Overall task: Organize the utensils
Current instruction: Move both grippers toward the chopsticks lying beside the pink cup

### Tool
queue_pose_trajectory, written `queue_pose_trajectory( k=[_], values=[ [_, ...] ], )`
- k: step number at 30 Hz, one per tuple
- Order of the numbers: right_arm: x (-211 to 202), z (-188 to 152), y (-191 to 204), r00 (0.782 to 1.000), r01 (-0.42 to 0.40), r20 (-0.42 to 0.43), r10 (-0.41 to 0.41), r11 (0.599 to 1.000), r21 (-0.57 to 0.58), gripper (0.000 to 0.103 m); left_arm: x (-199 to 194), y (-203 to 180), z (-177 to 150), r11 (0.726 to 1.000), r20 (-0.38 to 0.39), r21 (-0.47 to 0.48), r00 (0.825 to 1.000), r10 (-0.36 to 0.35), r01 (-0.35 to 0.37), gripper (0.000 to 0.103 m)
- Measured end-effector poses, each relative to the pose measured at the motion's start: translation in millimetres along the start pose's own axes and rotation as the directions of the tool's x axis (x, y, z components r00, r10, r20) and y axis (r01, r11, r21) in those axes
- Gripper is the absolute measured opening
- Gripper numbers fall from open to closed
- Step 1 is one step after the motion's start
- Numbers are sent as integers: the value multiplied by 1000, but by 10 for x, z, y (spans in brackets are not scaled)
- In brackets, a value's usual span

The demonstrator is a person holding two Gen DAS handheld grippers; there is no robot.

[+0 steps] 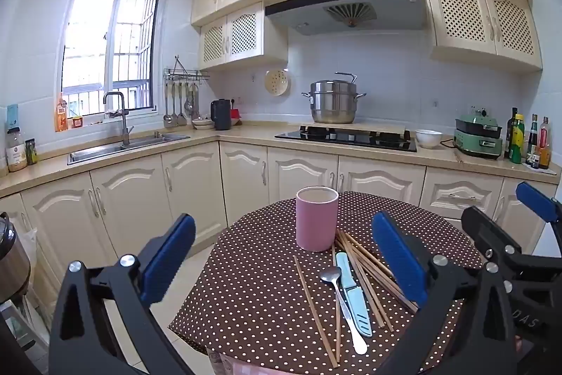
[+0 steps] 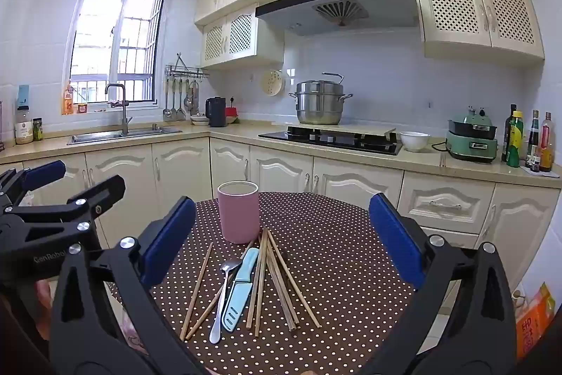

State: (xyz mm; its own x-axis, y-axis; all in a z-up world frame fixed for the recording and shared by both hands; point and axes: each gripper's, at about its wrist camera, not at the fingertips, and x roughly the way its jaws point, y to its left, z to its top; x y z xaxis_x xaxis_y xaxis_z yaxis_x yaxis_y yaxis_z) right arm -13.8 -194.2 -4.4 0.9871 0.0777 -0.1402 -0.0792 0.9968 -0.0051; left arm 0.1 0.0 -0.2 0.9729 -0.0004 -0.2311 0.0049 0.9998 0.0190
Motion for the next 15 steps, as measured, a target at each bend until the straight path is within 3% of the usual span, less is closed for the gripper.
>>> queue_pose_trajectory(
  k=[15],
  values=[
    [69, -54, -8, 1000, 0, -18, 0, 1000, -3, 97, 56, 82, -73, 1000, -12, 0, 1000, 0, 0, 99]
  ],
)
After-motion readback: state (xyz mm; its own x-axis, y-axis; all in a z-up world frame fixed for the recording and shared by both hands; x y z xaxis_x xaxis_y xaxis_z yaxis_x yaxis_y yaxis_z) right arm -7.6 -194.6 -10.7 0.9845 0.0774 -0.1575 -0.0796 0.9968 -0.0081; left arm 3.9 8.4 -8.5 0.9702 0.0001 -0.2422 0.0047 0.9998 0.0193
